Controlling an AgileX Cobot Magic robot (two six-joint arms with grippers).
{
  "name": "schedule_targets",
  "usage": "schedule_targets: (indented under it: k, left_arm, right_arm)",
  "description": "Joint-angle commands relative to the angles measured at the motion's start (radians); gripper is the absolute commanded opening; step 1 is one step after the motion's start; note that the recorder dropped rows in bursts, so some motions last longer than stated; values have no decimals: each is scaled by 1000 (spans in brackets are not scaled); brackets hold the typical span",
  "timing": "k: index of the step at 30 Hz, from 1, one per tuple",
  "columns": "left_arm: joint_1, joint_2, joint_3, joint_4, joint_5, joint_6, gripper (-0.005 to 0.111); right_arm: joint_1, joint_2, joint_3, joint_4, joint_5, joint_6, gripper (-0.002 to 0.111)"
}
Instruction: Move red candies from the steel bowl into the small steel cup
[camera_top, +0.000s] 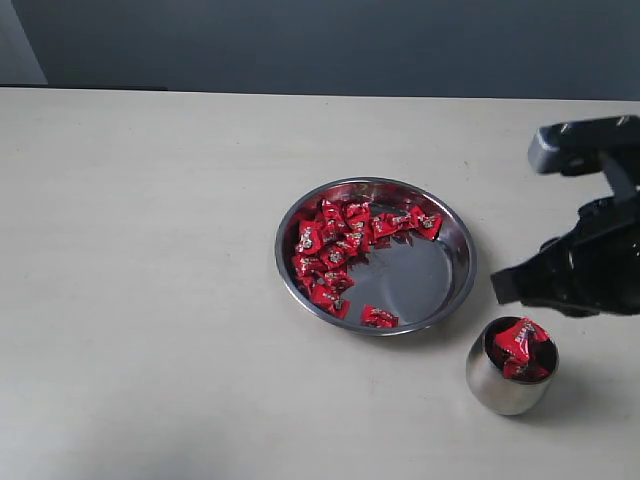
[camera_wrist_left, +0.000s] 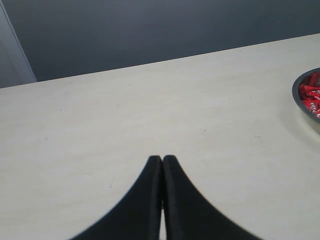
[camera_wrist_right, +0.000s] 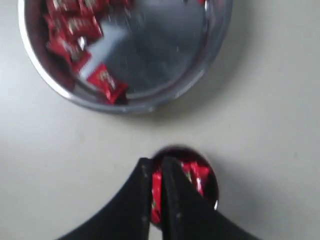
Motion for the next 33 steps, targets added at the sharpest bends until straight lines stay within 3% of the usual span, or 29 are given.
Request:
schedule_targets:
  k: [1, 8, 19, 21, 29, 33]
  left_arm:
    - [-8, -4, 1, 2, -7, -6, 0]
    - [-8, -4, 1, 2, -7, -6, 0]
    - [-8, -4, 1, 2, -7, -6, 0]
    - [-8, -4, 1, 2, -7, -6, 0]
    - [-8, -4, 1, 2, -7, -6, 0]
    - [-8, -4, 1, 2, -7, -6, 0]
  right_arm:
    - [-4, -153, 0, -10, -156, 1, -1]
    - [-4, -315, 0, -129, -181, 5, -1]
    - [-6, -343, 7, -349, -211, 111, -1]
    - [-42, -366, 21, -352, -226, 116, -1]
    - [-372, -577, 235, -224, -337, 112, -1]
    - [-473, -707, 346, -203, -357, 113, -1]
